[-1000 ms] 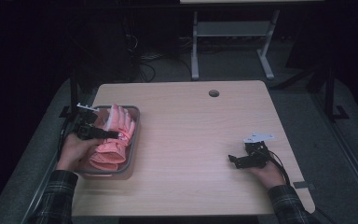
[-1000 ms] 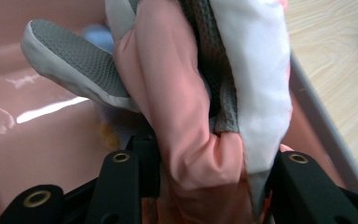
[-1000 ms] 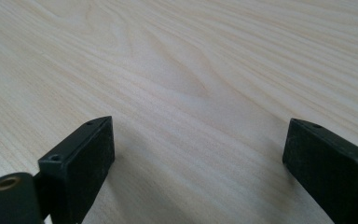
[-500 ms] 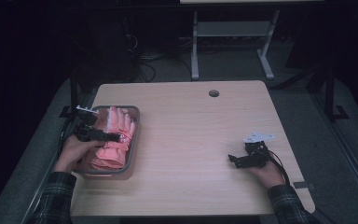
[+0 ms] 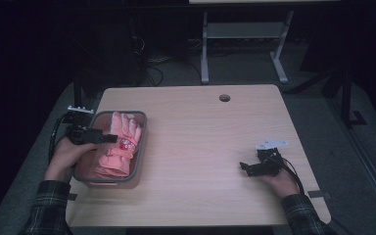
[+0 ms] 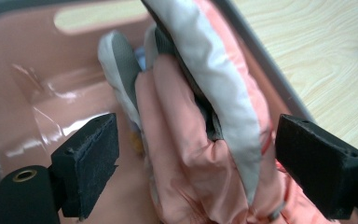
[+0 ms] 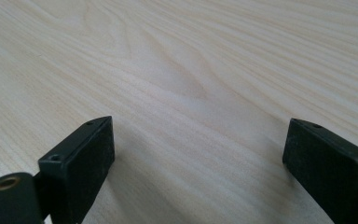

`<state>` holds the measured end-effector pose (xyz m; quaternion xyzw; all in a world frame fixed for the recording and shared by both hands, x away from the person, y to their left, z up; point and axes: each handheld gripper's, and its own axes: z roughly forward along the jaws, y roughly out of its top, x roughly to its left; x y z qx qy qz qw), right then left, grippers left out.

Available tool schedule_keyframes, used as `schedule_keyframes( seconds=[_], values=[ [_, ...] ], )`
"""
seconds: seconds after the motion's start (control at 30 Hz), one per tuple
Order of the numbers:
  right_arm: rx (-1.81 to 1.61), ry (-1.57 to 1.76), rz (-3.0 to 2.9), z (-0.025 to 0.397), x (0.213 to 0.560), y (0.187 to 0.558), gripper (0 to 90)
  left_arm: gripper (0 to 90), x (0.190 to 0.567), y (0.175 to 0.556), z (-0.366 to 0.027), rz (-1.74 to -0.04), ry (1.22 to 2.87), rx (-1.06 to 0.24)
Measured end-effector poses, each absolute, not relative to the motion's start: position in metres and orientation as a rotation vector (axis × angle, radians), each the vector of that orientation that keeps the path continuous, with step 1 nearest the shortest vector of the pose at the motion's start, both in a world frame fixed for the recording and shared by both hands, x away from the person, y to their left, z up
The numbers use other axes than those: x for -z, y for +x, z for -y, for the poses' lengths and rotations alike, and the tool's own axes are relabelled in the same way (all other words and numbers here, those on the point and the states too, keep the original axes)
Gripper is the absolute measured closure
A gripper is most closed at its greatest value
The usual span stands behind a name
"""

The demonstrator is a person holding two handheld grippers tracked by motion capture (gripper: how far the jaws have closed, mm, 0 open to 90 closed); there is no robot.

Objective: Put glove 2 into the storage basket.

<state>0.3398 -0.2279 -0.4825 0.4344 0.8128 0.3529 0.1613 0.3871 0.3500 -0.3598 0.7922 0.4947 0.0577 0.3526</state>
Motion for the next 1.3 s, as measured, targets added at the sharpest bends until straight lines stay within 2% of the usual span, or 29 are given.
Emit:
schedule_keyframes(
  seconds=[0.33, 0.77, 0.97, 1.3],
  values=[
    [-1.006, 1.240, -2.319, 0.228, 0.483, 0.340, 8.4, 13.6, 0.330, 0.378, -0.336, -1.179, 2.022, -0.219],
    [-1.007, 1.240, -2.319, 0.228, 0.483, 0.340, 8.4, 13.6, 0.304, 0.370, -0.270, -0.974, 2.024, -0.228],
    [-1.007, 1.240, -2.319, 0.228, 0.483, 0.340, 8.4, 13.7, 0.307, 0.361, -0.230, -0.870, 2.046, -0.214],
    [-1.007, 1.241, -2.319, 0.228, 0.483, 0.340, 8.4, 13.9, 0.335, 0.349, -0.172, -0.767, 2.092, -0.215]
  ],
)
